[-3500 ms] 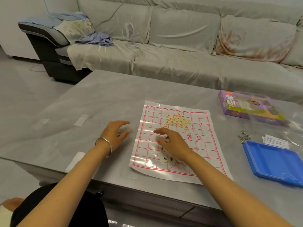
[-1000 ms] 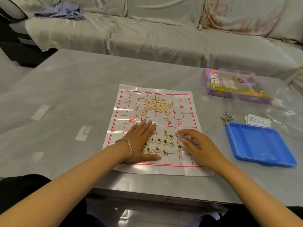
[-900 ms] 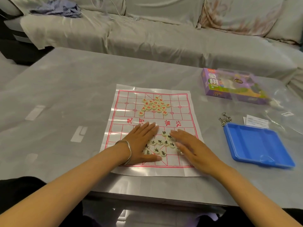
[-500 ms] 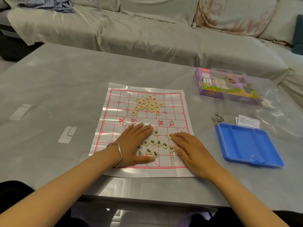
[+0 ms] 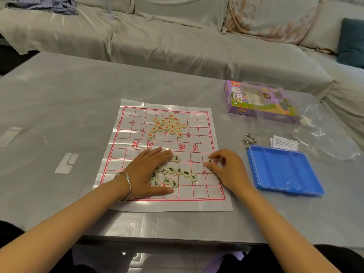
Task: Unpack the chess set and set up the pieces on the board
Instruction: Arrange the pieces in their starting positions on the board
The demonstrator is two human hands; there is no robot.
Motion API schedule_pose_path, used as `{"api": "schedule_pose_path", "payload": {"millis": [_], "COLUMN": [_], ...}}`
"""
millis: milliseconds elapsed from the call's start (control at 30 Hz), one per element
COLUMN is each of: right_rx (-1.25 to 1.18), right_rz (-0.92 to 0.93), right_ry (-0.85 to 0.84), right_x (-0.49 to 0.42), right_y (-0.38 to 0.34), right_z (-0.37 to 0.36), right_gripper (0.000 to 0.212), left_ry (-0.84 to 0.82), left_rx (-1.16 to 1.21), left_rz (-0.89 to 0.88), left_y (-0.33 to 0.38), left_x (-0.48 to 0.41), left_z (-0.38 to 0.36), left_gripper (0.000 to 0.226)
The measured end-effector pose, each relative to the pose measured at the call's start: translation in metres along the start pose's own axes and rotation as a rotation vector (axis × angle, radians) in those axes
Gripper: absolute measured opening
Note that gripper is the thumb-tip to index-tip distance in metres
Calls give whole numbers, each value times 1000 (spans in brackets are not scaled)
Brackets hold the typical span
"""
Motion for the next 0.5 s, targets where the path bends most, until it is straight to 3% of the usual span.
{"api": "schedule_pose_path", "payload": {"millis": [100,500], "right_rx": [-79,-108], "right_rz": [-101,-105], "right_ry": [-25,-82], "right_x": [-2,-1], "right_y": [11,20], "right_z": [3,9], "right_gripper": [17,23], "left_ry": [8,2], "left_rx": [1,6], "left_rz": [-3,5], "left_y": [0,0], "left_x": [0,0], "left_z": [1,0], "left_gripper": [95,95]}}
Point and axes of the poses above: each hand's wrist, its own x-axis away from the middle knuckle, its own z-axis out of the back of the hand, y = z × x, the point moved 5 cm from there along -x, towards the middle knuckle, and after that the axes turned 13 degrees about x, right-handed, at the moved point
